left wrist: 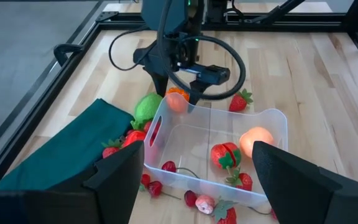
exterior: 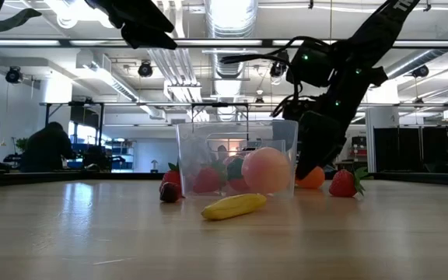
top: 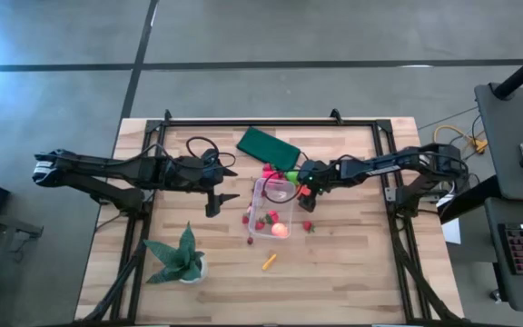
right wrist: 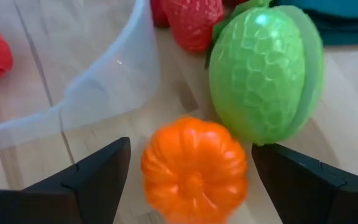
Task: Pick and placing Produce into tupperware
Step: Put the pumpkin into the transparent bin
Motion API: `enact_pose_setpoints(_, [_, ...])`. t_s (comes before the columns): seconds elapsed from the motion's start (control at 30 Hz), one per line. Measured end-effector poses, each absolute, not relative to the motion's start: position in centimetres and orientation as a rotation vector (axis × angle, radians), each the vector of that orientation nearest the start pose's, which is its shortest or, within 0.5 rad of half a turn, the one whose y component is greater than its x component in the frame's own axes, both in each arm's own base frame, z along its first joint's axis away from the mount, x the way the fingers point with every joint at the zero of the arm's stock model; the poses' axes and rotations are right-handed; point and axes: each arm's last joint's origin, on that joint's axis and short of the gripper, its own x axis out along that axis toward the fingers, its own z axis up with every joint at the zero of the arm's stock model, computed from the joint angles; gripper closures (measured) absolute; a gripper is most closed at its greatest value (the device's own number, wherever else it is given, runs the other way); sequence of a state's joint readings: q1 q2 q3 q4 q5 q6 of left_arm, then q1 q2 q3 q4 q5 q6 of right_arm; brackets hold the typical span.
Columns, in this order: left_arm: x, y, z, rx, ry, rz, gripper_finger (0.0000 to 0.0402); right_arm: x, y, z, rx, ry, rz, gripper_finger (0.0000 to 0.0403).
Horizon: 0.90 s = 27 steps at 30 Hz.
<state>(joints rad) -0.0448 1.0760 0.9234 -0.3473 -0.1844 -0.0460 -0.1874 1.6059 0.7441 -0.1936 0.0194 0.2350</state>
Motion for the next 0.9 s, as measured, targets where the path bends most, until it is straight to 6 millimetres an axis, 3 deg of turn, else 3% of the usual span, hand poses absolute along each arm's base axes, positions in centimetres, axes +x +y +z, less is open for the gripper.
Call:
enact_pose_setpoints(0.47, [23.04, -0.5, 31.16, 0.012, 0.495, 0.148, 0.0118, 27.97, -5.03, 13.11, 0.305, 1.055, -0.308, 0.0078])
enact_pose_setpoints(0.77, [23.06, -0.5, 31.15, 0.012, 0.495, 0.148, 0.0118, 28.0, -5.04, 13.0, 0.312, 1.056, -0.312, 0.0166])
enact_pose_setpoints(0.9, [23.06, -0.5, 31.15, 0.012, 0.495, 0.148, 0.0118, 28.0, -5.04, 13.0, 0.319, 1.055, -0.316, 0.0175])
